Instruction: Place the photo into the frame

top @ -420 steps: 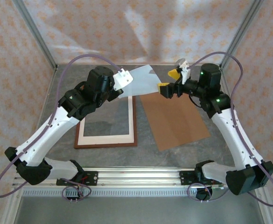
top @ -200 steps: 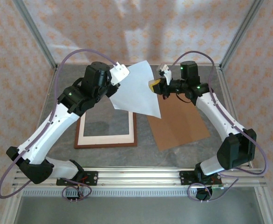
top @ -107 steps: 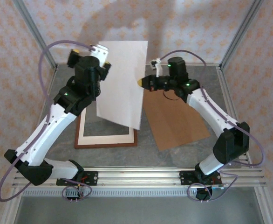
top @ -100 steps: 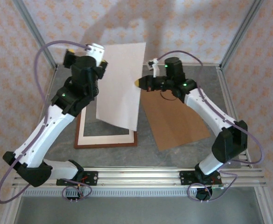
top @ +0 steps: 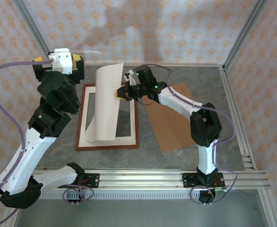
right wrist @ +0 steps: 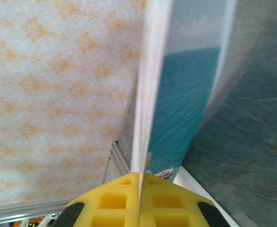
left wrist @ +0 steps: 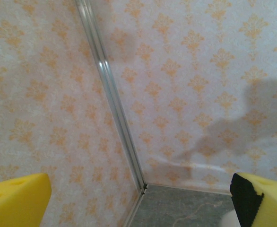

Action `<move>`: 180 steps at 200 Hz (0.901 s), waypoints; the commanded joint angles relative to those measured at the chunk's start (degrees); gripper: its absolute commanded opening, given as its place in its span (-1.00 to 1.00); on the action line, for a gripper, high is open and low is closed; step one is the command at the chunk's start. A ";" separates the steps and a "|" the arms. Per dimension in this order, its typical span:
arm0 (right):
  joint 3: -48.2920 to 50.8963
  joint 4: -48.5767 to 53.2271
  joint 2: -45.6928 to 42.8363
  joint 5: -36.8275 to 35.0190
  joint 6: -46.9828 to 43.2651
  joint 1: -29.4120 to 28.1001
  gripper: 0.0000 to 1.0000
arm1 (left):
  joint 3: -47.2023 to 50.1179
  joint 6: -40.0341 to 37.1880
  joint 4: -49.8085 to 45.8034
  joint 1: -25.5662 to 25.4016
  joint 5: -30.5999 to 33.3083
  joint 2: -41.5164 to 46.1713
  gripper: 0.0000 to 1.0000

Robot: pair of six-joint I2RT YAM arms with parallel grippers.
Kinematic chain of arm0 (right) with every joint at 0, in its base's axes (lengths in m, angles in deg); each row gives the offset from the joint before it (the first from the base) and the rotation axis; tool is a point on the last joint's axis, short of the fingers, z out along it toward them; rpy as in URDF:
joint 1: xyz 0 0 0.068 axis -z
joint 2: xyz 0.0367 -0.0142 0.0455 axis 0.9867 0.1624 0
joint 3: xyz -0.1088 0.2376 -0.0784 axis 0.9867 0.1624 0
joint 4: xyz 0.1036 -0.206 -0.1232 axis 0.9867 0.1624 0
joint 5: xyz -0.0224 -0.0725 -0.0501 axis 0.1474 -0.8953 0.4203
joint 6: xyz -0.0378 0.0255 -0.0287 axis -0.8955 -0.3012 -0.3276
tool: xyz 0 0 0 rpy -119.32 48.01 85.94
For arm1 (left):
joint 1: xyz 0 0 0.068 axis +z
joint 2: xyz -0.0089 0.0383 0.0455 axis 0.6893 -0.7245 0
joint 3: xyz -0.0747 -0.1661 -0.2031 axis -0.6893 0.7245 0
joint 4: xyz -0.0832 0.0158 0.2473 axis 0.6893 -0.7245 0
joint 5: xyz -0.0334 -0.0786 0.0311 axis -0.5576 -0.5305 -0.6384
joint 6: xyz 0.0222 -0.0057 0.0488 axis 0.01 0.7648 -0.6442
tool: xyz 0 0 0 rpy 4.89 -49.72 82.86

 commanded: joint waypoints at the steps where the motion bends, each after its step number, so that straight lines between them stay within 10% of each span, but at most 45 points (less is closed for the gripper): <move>1: -10.04 0.22 -1.64 1.15 0.71 -2.03 -1.00 | 0.35 3.02 -0.99 0.31 0.35 -0.59 1.00; 88: -22.97 -3.28 5.77 3.81 7.45 -6.32 -1.00 | 0.93 4.26 3.23 0.61 1.99 3.56 0.99; 180: -14.60 8.92 16.61 0.96 1.76 -0.63 -1.00 | 2.82 8.94 -2.34 0.59 -1.61 2.80 0.99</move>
